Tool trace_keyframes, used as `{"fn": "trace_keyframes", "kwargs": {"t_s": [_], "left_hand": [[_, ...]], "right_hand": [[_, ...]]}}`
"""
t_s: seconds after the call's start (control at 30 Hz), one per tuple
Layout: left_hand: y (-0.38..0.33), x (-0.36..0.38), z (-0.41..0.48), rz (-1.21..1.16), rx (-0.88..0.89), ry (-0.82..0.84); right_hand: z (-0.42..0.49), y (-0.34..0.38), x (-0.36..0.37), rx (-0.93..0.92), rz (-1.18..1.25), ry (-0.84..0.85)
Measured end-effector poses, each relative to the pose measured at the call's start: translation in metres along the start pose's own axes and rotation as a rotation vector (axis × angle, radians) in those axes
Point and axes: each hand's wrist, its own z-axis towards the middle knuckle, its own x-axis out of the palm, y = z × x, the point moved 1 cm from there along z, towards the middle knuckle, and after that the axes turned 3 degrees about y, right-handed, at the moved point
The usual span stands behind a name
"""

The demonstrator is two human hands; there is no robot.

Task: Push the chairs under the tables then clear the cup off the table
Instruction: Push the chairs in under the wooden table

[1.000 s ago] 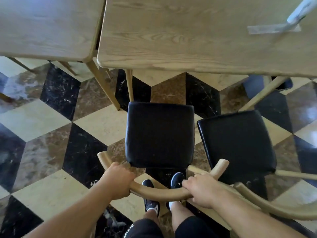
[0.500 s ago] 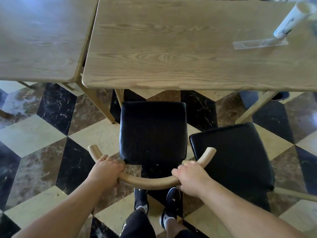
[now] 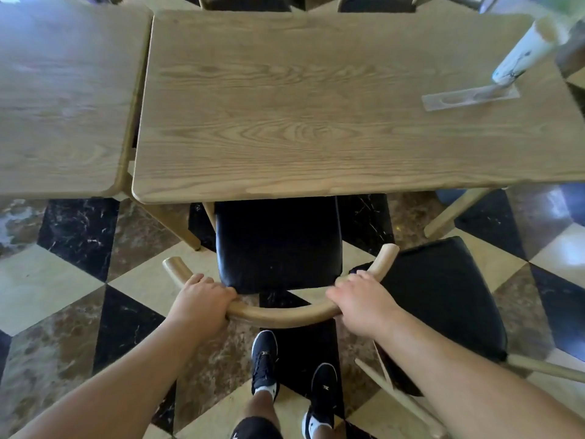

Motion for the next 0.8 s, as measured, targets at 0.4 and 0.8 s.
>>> {"fn": "trace_keyframes", "kwargs": {"t_s": [0.4,0.8], "left_hand": [[0.031,-0.037,0.048,0.006,0.026,-0.026],[0.035,-0.048,0.058,-0.008,0.049,0.033]], "right_hand": [[0.043,-0.020,-0.026,0.127,0.010,-0.038],[0.035,-0.011,-0.026,0.198,0.055,-0.153]]}}
